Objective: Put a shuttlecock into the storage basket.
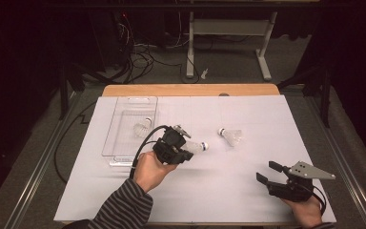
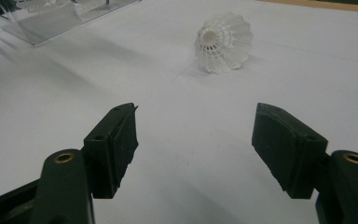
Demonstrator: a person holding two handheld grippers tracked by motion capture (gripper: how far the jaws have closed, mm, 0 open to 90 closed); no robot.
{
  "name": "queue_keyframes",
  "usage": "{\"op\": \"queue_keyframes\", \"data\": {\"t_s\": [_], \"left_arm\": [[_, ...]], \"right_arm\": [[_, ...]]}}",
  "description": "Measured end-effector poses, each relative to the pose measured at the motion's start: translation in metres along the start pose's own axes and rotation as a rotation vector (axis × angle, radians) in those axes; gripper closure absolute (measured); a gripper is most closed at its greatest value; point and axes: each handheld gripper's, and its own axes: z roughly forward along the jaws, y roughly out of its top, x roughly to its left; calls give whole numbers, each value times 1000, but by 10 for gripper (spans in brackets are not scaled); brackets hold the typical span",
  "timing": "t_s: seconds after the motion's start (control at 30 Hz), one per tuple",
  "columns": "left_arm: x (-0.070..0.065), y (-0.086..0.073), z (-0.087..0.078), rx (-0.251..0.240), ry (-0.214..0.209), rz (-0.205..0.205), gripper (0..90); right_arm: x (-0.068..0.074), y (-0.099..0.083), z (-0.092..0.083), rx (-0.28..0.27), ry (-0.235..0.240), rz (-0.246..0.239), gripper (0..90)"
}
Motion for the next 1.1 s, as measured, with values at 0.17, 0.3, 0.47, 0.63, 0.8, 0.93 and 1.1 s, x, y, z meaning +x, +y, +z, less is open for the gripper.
{"op": "queue_keyframes", "data": {"t_s": [0.17, 0.3, 0.47, 0.63, 0.8, 0.93, 1.1], "left_arm": [[3, -1, -2, -6, 3, -6, 900], [5, -2, -4, -12, 6, -15, 900], [8, -3, -8, -18, 6, -23, 900], [13, -3, -12, -23, 10, -35, 900], [15, -4, -18, -32, 16, -39, 900], [17, -5, -22, -33, 27, -43, 900], [20, -5, -26, -37, 41, -45, 900]], "right_arm": [[0, 0, 0, 0, -1, 5, 315], [0, 0, -1, -1, -4, 6, 316], [0, 0, -1, 0, -3, 2, 316], [-1, 0, -1, -1, -5, 6, 315], [0, 0, -1, 1, -10, 5, 315], [0, 0, -1, 2, -11, 4, 315], [-1, 0, -1, 1, -9, 4, 316]]}}
